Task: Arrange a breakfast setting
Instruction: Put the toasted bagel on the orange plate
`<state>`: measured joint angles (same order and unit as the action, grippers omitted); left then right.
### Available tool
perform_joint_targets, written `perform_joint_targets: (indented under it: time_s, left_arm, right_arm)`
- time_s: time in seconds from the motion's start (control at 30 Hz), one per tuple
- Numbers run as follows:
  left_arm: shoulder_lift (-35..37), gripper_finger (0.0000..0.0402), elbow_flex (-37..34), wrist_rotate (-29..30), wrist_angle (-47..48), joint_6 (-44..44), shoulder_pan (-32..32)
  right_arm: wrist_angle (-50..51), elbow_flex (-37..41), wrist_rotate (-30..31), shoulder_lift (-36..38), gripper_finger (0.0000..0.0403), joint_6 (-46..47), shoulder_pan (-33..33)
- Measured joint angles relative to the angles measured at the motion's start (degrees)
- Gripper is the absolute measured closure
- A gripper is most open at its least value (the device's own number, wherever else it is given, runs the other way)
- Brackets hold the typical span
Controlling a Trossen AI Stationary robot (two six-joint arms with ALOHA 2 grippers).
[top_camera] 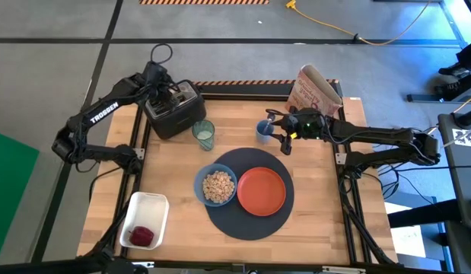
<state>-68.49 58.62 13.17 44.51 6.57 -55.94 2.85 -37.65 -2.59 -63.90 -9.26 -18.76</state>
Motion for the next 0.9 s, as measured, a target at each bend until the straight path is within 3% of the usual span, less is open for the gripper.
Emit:
perform_joint_targets:
  time_s: [0.47,0.73,0.9]
  left_arm:
    - [7.3,0.0299,12.7,-0.3,3.4,-4.5,4.9]
    - [9.7,0.0299,12.6,1.9,7.3,-6.1,7.2]
    - [7.7,0.0298,7.8,4.4,5.7,-5.0,7.2]
  right_arm:
    - [0.7,0.0,0.0,0.0,0.0198,1.4,0.0]
    - [0.0,0.0,-0.5,0.0,0.0198,1.5,0.0]
    - [-0.5,0.0,-3.0,0.1,0.0198,1.9,0.0]
